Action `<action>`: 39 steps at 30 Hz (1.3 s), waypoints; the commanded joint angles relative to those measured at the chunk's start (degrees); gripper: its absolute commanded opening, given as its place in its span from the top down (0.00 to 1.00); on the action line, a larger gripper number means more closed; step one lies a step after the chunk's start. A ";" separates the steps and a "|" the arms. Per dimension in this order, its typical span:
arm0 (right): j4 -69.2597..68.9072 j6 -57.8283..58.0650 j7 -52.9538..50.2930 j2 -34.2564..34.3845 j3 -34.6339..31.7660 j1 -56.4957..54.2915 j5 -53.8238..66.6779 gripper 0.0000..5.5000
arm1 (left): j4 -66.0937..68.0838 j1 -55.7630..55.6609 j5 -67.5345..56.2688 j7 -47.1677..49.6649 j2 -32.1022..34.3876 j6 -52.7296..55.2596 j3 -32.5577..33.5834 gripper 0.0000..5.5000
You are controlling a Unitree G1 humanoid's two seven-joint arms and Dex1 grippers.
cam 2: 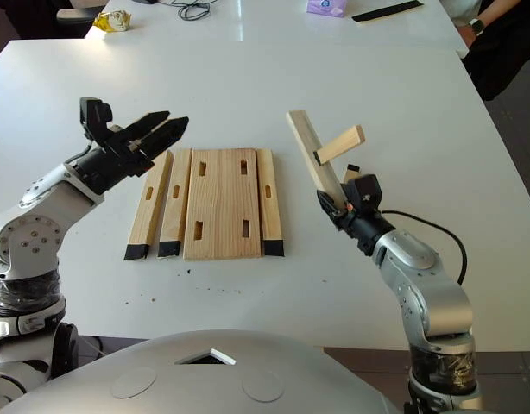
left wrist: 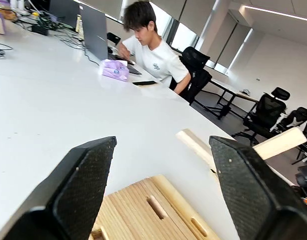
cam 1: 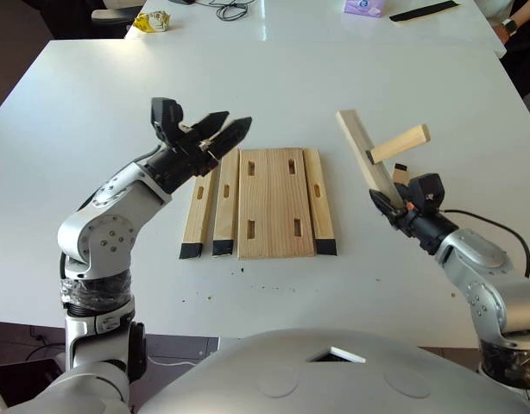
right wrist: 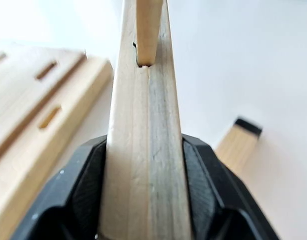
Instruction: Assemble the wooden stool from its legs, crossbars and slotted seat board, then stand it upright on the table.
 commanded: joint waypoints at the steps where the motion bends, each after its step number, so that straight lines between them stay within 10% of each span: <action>1: -0.20 2.90 3.82 -1.08 -5.69 -7.53 8.58 0.63 | 1.04 -1.45 0.00 -0.01 -0.36 -0.01 1.12 0.37; 16: 4.66 13.02 18.79 -13.10 -14.29 -26.13 45.19 0.63 | -0.46 -3.91 -22.37 -1.34 -5.11 8.30 -0.42 0.37; 39: 10.38 13.97 31.93 -22.08 -8.23 -30.22 51.73 0.63 | -7.62 -2.78 -35.12 -5.58 -3.65 6.84 -3.01 0.37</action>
